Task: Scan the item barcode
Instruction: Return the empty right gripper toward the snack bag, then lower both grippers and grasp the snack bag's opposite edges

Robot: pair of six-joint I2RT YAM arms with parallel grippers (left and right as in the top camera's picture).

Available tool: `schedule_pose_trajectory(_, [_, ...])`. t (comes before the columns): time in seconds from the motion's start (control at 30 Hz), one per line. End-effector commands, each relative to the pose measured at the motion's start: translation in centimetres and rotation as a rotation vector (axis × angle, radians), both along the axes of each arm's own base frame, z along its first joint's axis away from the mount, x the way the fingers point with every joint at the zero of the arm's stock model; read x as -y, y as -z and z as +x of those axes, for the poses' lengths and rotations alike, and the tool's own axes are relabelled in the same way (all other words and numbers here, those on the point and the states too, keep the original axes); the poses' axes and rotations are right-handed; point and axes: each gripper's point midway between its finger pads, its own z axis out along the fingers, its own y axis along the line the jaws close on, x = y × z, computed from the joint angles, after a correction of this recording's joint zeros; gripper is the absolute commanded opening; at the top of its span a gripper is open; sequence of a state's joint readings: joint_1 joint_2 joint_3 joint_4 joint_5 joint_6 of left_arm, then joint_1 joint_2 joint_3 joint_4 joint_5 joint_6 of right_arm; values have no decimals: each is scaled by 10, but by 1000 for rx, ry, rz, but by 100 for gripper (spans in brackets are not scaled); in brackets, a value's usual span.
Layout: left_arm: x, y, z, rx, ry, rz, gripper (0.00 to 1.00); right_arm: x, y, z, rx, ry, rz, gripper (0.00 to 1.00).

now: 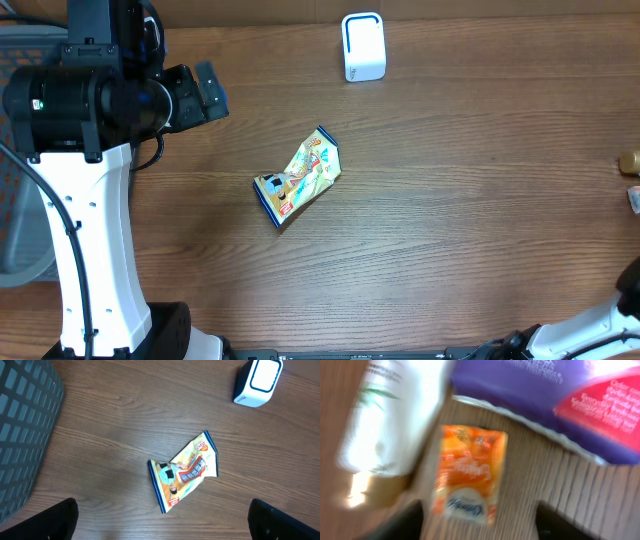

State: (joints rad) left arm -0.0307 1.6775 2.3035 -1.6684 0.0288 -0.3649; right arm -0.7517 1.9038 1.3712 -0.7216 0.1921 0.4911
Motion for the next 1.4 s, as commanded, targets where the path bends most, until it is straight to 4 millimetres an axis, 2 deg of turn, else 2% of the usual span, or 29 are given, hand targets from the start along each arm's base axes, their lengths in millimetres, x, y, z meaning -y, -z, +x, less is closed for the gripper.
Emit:
schedule_pose_trajectory(0.0, [-2,-5,-3,18,-14,-3,100,-4,-94,34,242,-67,-51,87])
schedule_pose_trajectory(0.07, [-2,-5,-3,18,-14,-3,100,-20,-131,49,363,-133,-17,94])
schedule_pose_trajectory(0.13, [-2,-5,-3,18,-14,-3,100,-38,-160,61,472,-206,28,95])
schedule_pose_trajectory(0.23, [-2,-5,-3,18,-14,-3,100,-89,-205,84,691,-394,179,96])
schedule_pose_trajectory(0.3, [-2,-5,-3,18,-14,-3,100,-123,-219,92,779,-503,298,97])
schedule_pose_trajectory(0.37, [-2,-5,-3,18,-14,-3,100,-157,-225,98,817,-597,405,99])
schedule_pose_trajectory(0.5, [-2,-5,-3,18,-14,-3,100,-226,-209,107,735,-802,478,100])
schedule_pose_trajectory(0.53, [-2,-5,-3,18,-14,-3,100,-262,-197,112,662,-908,483,100])
schedule_pose_trajectory(0.67, [-2,-5,-3,18,-14,-3,100,-333,-168,120,508,-1049,490,100])
schedule_pose_trajectory(0.77, [-2,-5,-3,18,-14,-3,100,-397,-146,122,420,-1187,516,100])
schedule_pose_trajectory(0.87, [-2,-5,-3,18,-14,-3,100,-451,-121,122,349,-1301,527,100])
schedule_pose_trajectory(1.0, [-2,-5,-3,18,-14,-3,100,-498,-90,118,276,-1394,543,100])
schedule_pose_trajectory(1.1, [-2,-5,-3,18,-14,-3,100,-524,-75,115,251,-1415,573,100])
schedule_pose_trajectory(1.23, [-2,-5,-3,18,-14,-3,100,-549,-61,108,222,-1459,591,100])
schedule_pose_trajectory(1.37, [-1,-5,-2,19,-17,-14,100,-561,-58,103,211,-1486,590,100])
